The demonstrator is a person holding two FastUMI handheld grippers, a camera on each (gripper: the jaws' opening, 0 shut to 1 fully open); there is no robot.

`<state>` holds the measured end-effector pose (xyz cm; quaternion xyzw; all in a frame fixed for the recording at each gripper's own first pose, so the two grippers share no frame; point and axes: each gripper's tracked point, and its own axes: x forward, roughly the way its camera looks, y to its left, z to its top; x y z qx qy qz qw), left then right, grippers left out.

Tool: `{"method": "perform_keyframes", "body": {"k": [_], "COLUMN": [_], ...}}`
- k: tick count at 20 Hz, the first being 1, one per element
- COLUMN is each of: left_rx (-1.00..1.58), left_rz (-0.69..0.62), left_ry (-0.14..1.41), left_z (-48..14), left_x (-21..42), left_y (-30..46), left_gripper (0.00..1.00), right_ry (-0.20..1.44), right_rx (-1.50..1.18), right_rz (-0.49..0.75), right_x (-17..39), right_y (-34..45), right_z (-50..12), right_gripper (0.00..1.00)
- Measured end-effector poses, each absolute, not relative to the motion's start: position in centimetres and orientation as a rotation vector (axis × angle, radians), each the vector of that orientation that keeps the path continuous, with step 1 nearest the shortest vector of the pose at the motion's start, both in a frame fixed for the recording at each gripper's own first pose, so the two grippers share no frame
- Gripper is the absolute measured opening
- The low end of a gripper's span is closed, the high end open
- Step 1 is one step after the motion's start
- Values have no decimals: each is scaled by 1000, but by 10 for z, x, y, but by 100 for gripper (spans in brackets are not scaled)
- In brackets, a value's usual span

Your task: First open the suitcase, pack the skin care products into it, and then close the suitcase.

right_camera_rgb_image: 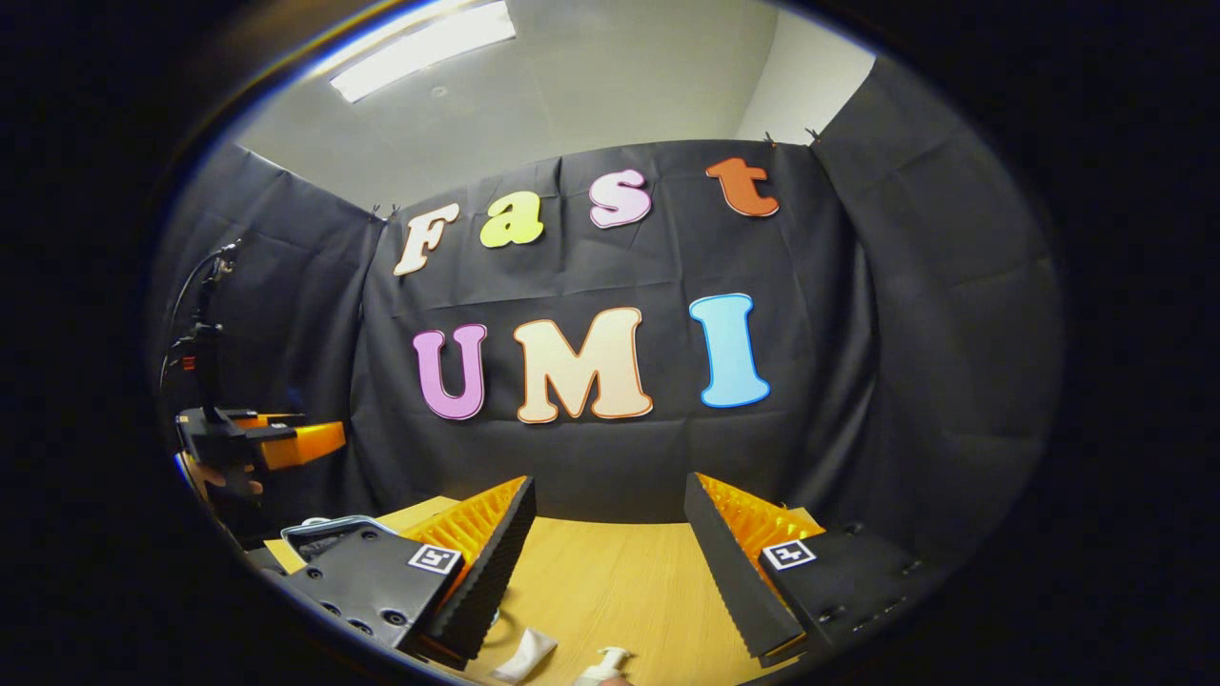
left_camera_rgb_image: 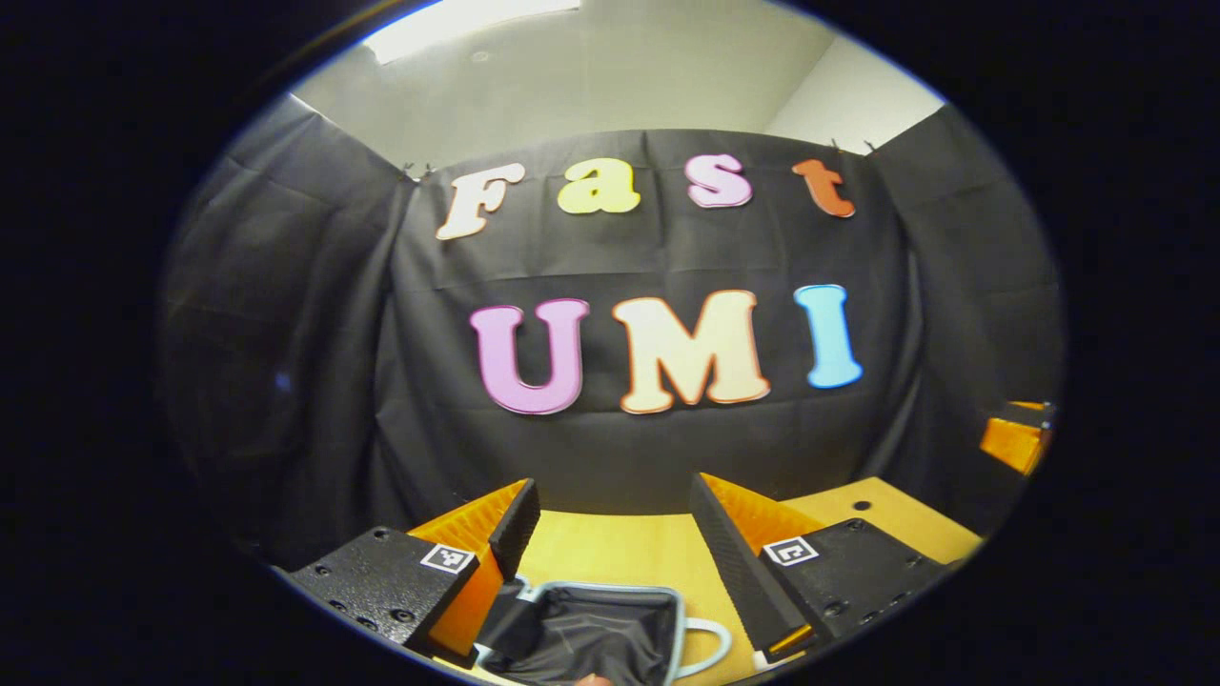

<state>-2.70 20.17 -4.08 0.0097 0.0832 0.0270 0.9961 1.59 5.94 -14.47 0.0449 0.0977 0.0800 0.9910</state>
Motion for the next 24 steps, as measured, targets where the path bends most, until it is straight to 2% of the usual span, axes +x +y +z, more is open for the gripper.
{"method": "perform_keyframes", "body": {"k": [7, 8, 9, 10, 11, 12, 13, 19, 24], "left_rx": [-52, -64, -69, -73, -78, -86, -96, -116, -71], "left_rz": [-80, -97, -119, -140, -164, -185, -203, -264, -273], "left_ry": [227, 243, 269, 302, 341, 385, 429, 677, 814], "left_z": [-68, -76, -85, -97, -112, -128, -144, -244, -308], "left_x": [-42, -39, -39, -41, -44, -44, -46, -73, -90], "left_y": [146, 140, 132, 124, 114, 105, 96, 50, 32], "left_gripper": [94, 100, 100, 95, 95, 100, 96, 94, 95], "right_ry": [140, 145, 151, 160, 170, 180, 189, 236, 260], "right_rx": [70, 67, 64, 59, 53, 46, 38, -9, -48], "right_rz": [69, 60, 52, 44, 37, 31, 24, -23, -70], "right_x": [8, 7, 6, 5, 4, 3, 1, -12, -25], "right_y": [59, 58, 56, 53, 50, 47, 42, 7, -27], "right_z": [-132, -133, -134, -136, -139, -141, -144, -153, -156], "right_gripper": [98, 98, 98, 97, 98, 98, 98, 97, 98]}}
